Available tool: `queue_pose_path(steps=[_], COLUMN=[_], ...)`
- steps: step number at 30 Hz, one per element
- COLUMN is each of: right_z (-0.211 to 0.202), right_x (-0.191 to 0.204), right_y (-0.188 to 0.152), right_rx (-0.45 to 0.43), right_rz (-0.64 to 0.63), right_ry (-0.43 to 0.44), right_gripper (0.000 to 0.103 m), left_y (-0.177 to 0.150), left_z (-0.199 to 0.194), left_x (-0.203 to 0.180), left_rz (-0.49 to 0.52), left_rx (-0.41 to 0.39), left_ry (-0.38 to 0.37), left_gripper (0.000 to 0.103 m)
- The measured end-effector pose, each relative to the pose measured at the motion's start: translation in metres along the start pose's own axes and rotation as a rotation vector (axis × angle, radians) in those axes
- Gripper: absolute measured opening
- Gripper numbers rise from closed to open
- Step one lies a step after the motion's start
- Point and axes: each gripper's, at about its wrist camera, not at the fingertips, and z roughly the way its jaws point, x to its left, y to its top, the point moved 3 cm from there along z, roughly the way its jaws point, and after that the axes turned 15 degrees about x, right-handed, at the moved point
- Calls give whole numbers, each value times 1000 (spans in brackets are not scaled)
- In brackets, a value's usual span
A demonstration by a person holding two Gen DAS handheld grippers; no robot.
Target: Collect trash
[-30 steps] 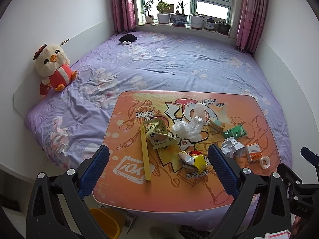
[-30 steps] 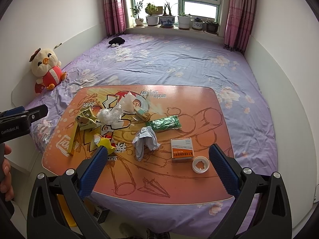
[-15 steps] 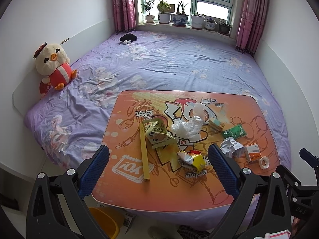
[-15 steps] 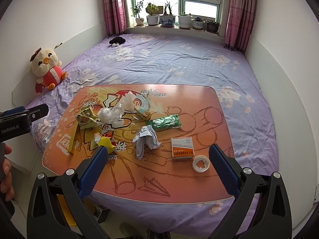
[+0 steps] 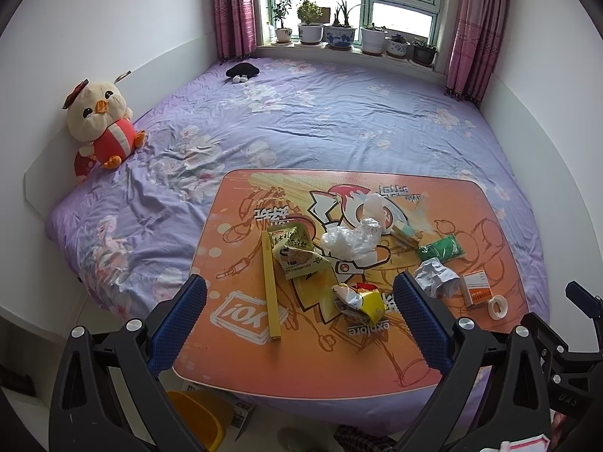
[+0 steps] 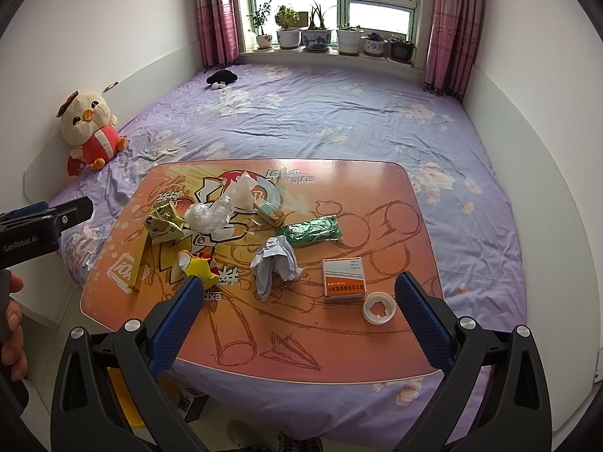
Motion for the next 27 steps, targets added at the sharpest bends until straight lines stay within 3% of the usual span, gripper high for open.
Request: queue_pose_path(steps=[27], right_z=[-2], right_x=[0], right_y=[-1], right_rx=[-3], right_rz=[-1], right_ry=[4], right_gripper=[100], left_y=[-4], left_z=[-1], left_x=[-3], left_rz=[-5], left_rx=[5], left_ry=[-7], left_gripper=[98])
